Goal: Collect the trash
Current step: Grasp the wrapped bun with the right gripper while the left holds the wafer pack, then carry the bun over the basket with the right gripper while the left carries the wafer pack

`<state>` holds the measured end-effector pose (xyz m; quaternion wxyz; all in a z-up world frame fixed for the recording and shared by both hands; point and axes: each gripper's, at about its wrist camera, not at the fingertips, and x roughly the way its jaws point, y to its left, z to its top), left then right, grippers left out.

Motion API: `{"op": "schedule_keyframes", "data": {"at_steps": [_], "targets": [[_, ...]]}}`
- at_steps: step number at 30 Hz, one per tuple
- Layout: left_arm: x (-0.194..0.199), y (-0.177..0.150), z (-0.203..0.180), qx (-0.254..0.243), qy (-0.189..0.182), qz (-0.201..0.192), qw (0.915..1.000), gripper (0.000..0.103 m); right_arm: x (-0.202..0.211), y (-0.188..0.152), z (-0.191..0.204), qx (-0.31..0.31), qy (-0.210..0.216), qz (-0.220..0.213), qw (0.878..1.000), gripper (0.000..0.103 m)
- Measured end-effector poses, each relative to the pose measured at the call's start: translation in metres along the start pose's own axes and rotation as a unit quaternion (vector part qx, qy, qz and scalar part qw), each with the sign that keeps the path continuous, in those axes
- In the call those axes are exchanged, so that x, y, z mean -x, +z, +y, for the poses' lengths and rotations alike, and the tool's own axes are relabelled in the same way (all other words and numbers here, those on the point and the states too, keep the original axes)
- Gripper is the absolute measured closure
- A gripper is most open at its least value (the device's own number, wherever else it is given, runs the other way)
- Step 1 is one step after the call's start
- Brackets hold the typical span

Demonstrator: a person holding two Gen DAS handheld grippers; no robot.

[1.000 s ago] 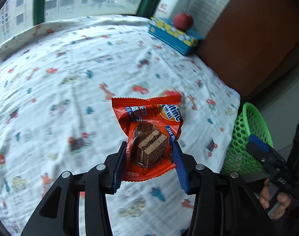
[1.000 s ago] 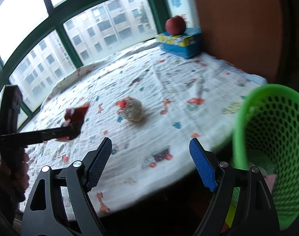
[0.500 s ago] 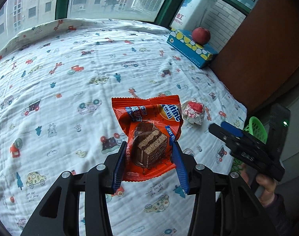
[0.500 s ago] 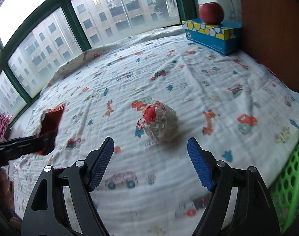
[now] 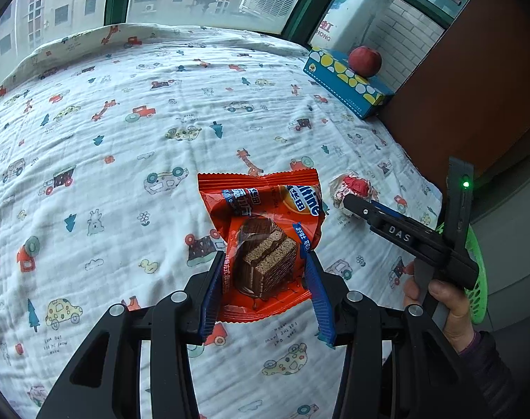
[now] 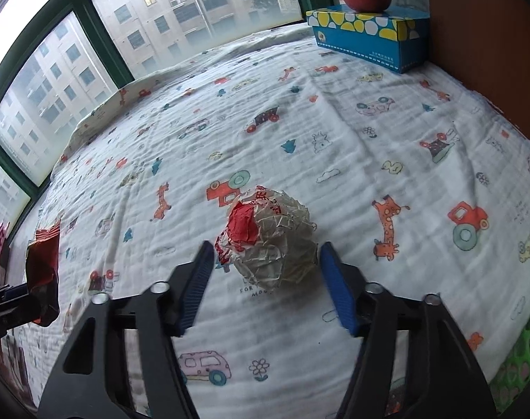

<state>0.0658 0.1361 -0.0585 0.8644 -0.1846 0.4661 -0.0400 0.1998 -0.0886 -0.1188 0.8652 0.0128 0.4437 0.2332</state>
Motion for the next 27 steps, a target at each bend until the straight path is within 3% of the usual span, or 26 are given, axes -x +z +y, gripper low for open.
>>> {"op": "schedule_keyframes", "data": {"at_steps": [13, 27], "targets": [[0.001, 0.0, -0.017, -0.014, -0.012, -0.005, 0.9998, 0.059, 0.04, -0.01, 0.0, 0.014, 0.002, -0.025, 1.0, 0.052], [-0.006, -0.002, -0.067, -0.053, -0.049, -0.002, 0.9973, 0.059, 0.117, -0.036, -0.02, -0.001, -0.04, -0.063, 0.997, 0.052]]}}
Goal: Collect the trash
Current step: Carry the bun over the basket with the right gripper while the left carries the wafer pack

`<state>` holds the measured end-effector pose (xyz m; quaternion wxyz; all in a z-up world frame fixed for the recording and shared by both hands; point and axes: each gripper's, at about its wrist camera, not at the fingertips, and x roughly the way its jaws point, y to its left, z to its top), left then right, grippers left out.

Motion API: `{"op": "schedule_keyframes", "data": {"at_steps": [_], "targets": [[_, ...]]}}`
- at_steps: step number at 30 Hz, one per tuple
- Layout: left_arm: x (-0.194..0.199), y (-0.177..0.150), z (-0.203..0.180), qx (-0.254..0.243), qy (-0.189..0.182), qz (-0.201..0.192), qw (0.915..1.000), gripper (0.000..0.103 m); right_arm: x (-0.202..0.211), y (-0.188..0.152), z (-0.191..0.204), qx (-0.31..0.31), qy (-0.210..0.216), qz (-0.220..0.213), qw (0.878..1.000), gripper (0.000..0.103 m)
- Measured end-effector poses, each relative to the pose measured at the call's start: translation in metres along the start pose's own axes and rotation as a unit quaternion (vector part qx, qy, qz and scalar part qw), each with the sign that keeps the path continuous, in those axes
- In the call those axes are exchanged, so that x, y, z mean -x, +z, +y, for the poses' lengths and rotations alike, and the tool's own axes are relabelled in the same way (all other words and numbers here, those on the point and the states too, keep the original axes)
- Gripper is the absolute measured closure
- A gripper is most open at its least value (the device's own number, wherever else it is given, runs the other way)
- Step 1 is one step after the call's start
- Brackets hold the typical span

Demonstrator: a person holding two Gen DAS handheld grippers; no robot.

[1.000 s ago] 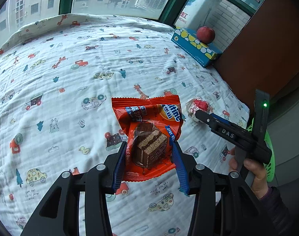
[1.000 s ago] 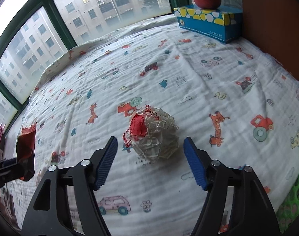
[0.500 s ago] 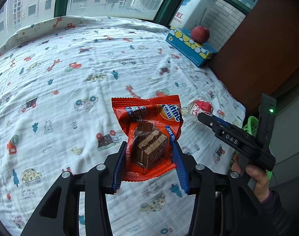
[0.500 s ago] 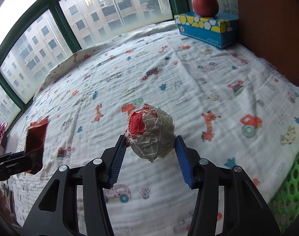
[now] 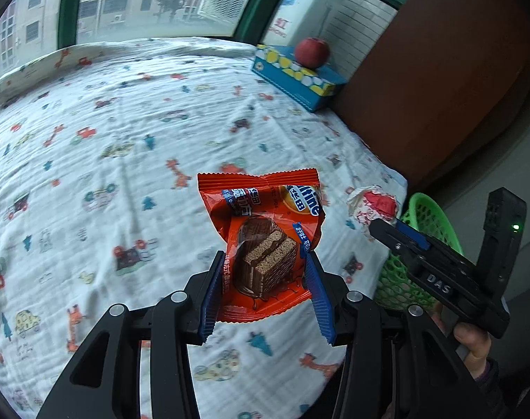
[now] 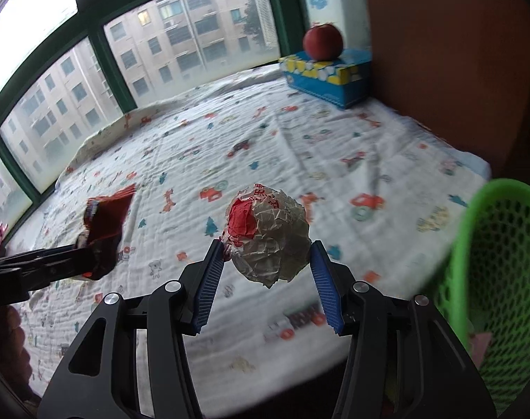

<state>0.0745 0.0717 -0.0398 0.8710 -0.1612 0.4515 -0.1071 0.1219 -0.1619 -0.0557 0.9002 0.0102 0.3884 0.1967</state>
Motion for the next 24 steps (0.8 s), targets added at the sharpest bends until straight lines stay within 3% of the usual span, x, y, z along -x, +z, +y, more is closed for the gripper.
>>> {"op": "schedule_keyframes", "data": {"at_steps": [24], "targets": [[-0.032, 0.004, -0.116, -0.091, -0.067, 0.028, 0.9932, 0.059, 0.103, -0.037, -0.106, -0.085, -0.12, -0.037, 0.988, 0.052]]}}
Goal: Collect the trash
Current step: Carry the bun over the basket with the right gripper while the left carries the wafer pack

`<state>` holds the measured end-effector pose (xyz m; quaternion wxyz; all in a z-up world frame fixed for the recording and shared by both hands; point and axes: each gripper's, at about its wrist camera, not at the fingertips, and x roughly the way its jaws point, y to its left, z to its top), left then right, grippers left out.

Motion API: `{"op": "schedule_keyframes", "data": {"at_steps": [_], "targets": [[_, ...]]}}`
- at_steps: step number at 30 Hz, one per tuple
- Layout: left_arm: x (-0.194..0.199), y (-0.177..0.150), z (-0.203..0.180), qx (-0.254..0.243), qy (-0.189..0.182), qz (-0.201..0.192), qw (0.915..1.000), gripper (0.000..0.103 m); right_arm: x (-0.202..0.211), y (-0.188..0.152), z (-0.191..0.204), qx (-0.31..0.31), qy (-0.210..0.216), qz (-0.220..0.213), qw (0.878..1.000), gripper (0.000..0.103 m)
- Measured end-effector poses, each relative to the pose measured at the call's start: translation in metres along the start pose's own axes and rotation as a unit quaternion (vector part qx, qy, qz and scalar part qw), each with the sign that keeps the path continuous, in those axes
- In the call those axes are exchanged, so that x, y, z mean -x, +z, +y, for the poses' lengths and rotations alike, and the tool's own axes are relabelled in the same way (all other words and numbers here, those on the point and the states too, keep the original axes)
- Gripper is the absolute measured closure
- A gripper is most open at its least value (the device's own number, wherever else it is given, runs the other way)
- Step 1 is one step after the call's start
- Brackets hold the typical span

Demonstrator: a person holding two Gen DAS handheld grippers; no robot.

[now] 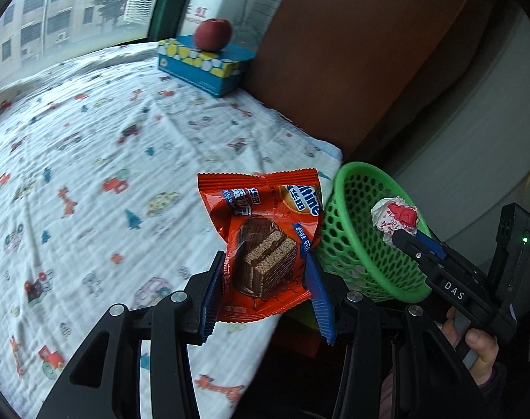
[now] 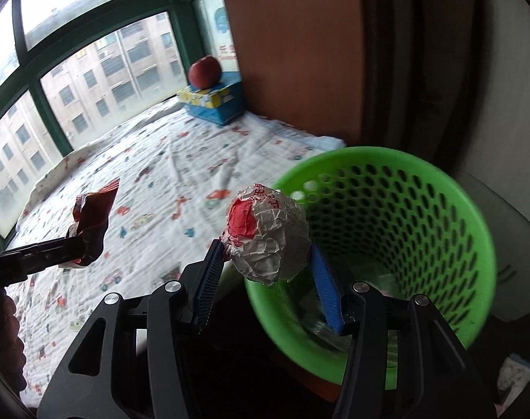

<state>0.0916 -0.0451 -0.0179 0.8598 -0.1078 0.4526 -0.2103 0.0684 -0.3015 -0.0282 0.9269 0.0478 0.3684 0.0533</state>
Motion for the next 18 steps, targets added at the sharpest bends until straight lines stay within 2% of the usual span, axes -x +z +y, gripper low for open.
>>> {"op": "schedule_keyframes", "data": {"at_steps": [18], "targets": [[-0.022, 0.017, -0.066, -0.057, -0.026, 0.013, 0.9979, 0.059, 0.024, -0.006, -0.056, -0.032, -0.06, -0.01, 0.998, 0.052]]}}
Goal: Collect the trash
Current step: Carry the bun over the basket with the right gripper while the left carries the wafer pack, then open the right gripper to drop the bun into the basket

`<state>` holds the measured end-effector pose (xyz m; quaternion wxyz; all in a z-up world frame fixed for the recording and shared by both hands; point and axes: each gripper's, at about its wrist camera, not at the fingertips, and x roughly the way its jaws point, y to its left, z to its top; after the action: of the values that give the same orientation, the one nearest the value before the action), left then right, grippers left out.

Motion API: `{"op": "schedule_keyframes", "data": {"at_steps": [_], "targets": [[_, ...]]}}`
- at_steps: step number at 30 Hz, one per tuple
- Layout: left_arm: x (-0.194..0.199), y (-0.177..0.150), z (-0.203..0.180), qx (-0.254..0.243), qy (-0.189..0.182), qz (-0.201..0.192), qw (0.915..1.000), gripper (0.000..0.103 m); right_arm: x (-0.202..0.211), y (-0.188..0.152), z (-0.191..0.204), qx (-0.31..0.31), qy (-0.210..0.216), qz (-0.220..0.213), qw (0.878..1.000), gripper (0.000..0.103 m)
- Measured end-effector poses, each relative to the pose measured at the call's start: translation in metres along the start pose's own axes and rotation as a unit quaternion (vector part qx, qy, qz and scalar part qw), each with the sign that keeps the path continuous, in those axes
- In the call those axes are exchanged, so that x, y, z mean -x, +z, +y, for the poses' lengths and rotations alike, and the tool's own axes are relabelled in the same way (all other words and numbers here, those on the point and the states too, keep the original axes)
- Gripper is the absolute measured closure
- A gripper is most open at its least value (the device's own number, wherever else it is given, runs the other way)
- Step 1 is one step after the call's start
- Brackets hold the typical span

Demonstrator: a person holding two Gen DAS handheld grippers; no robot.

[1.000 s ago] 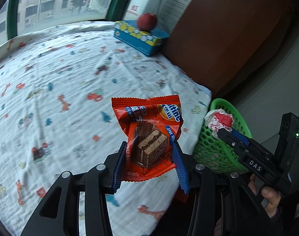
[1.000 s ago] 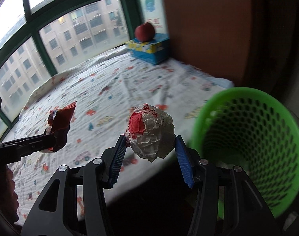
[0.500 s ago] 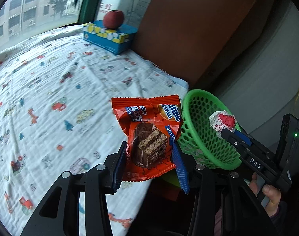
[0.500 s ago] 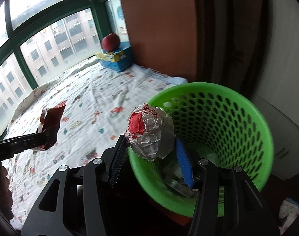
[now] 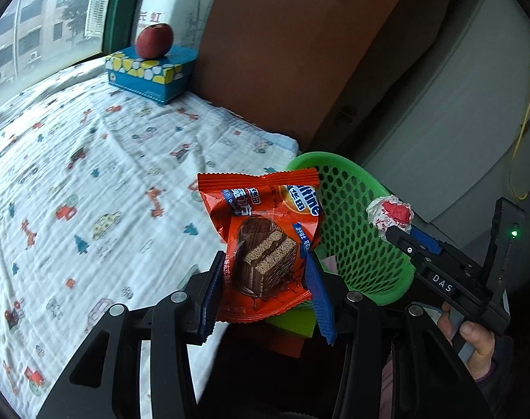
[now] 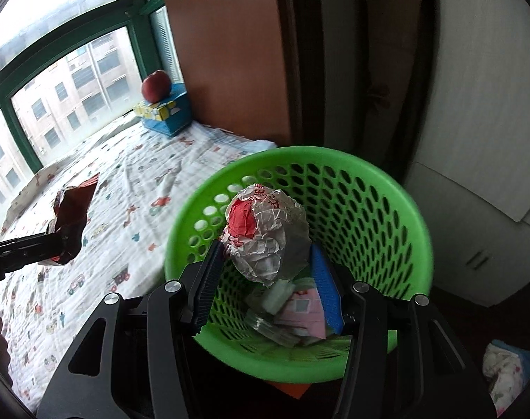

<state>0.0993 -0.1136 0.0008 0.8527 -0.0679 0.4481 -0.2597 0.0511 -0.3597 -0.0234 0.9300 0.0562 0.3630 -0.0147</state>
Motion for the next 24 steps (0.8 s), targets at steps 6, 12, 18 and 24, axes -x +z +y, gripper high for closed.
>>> {"op": "schedule_keyframes", "data": {"at_steps": [6, 12, 18, 24], "targets": [[-0.006, 0.006, -0.015, -0.017, -0.003, 0.0, 0.9998, 0.059, 0.001, -0.001, -0.016, -0.01, -0.014, -0.002, 1.0, 0.05], [-0.011, 0.01, -0.026, -0.031, -0.004, 0.002, 0.9995, 0.059, 0.0, -0.002, -0.027, -0.021, -0.022, -0.003, 1.0, 0.05], [-0.017, 0.013, -0.036, -0.043, -0.008, 0.005, 0.999, 0.059, 0.002, -0.006, -0.033, -0.031, -0.028, -0.002, 0.999, 0.043], [-0.024, 0.015, -0.046, -0.054, -0.012, 0.01, 0.9984, 0.059, 0.01, -0.012, -0.036, -0.03, -0.028, -0.003, 0.999, 0.043]]}}
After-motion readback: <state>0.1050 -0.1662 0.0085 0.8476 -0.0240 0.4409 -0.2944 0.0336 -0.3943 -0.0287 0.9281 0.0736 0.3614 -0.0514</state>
